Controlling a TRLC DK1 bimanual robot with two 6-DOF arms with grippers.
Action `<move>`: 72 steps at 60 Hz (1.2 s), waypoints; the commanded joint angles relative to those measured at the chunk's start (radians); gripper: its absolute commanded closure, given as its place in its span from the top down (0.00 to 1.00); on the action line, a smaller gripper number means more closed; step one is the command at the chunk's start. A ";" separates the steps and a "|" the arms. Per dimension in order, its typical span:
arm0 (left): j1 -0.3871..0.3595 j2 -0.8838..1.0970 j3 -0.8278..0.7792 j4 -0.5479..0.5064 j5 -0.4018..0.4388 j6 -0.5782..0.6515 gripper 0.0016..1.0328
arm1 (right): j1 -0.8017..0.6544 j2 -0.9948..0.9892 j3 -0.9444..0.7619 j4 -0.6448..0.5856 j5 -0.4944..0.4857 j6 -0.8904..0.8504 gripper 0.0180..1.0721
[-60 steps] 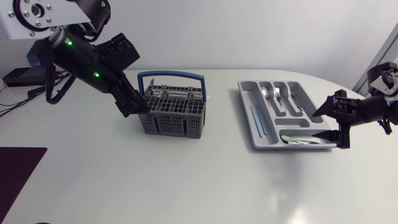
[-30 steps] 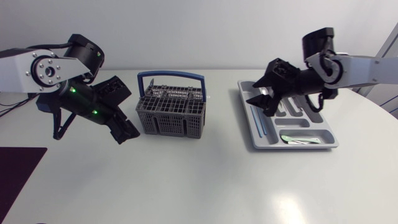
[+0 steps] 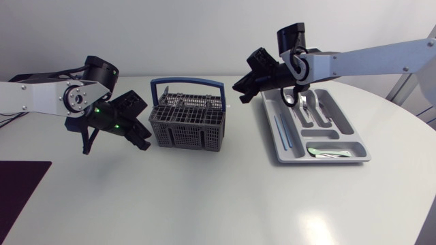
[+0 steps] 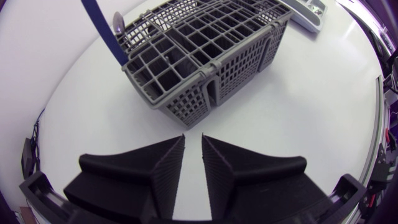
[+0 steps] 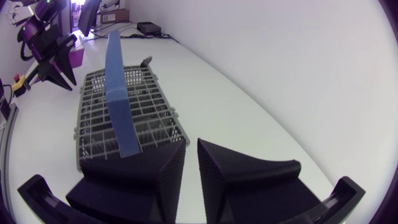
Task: Unload the cutlery basket into the drawer organizer.
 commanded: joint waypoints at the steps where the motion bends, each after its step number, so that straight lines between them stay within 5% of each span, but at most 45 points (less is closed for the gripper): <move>1: 0.016 0.037 -0.027 0.037 0.004 0.000 0.10 | 0.022 0.061 0.057 0.002 -0.027 0.063 0.14; 16: 0.046 0.125 -0.004 0.144 0.002 -0.009 0.10 | 0.051 0.101 0.112 -0.110 -0.151 0.045 0.13; 31: 0.068 0.188 0.028 0.247 0.004 -0.009 0.10 | 0.082 -0.008 -0.040 -0.170 -0.218 -0.030 0.11; 54: 0.065 0.255 0.114 0.320 0.051 0.000 0.10 | 0.191 -0.272 -0.335 -0.187 -0.191 -0.065 0.11; 72: 0.063 0.263 0.132 0.323 0.054 0.003 0.10 | -0.003 -0.254 -0.382 -0.104 -0.129 -0.062 0.11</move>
